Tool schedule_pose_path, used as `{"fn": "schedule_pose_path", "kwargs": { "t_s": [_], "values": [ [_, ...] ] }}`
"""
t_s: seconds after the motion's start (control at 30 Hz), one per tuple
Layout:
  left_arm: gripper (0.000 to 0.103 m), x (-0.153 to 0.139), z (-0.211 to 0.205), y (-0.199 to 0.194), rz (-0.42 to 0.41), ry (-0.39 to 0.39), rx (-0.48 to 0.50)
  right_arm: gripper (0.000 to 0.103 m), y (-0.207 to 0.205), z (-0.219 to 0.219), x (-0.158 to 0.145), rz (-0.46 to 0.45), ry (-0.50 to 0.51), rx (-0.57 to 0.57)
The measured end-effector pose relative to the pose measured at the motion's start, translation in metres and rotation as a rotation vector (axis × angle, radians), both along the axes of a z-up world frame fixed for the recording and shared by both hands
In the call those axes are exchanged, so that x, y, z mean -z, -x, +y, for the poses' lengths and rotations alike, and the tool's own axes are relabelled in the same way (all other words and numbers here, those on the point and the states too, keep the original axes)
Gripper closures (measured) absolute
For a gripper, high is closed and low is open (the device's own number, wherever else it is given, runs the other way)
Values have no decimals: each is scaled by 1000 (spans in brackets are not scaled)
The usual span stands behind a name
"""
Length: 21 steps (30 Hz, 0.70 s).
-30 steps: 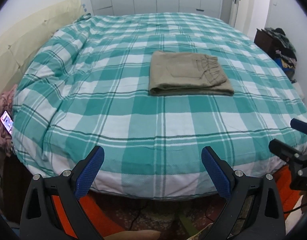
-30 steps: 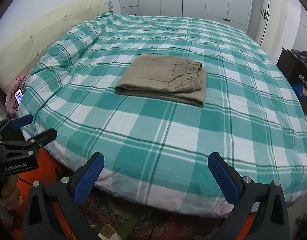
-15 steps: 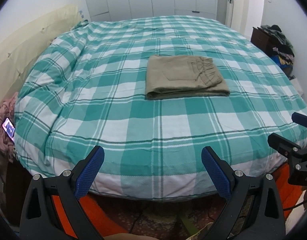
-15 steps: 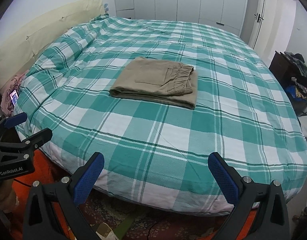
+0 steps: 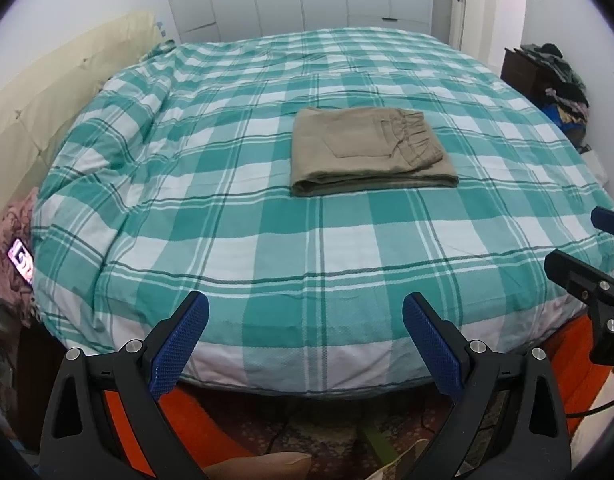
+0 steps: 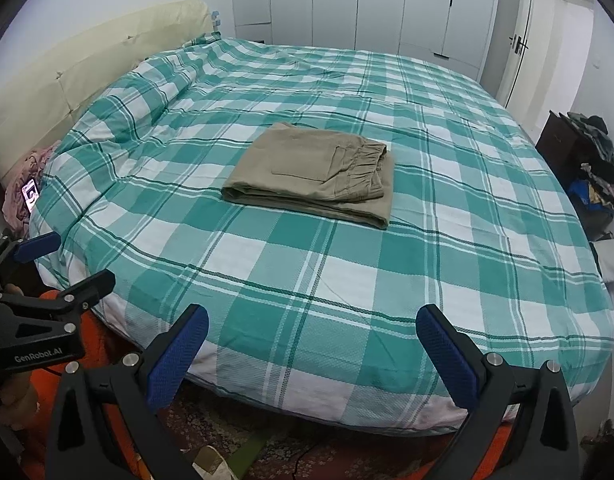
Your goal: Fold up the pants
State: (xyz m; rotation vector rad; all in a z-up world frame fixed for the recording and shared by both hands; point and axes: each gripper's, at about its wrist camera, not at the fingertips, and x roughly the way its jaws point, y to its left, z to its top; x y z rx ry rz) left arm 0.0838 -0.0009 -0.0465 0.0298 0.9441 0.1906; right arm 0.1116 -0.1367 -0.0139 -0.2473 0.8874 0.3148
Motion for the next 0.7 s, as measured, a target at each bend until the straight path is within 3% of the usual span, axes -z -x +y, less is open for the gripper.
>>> {"fn": "schedule_pose_path", "kwargs": {
  "t_s": [0.7],
  "values": [
    [5, -4, -6, 1, -10, -12, 9, 1, 1, -4, -3, -6, 3, 7]
  ]
}}
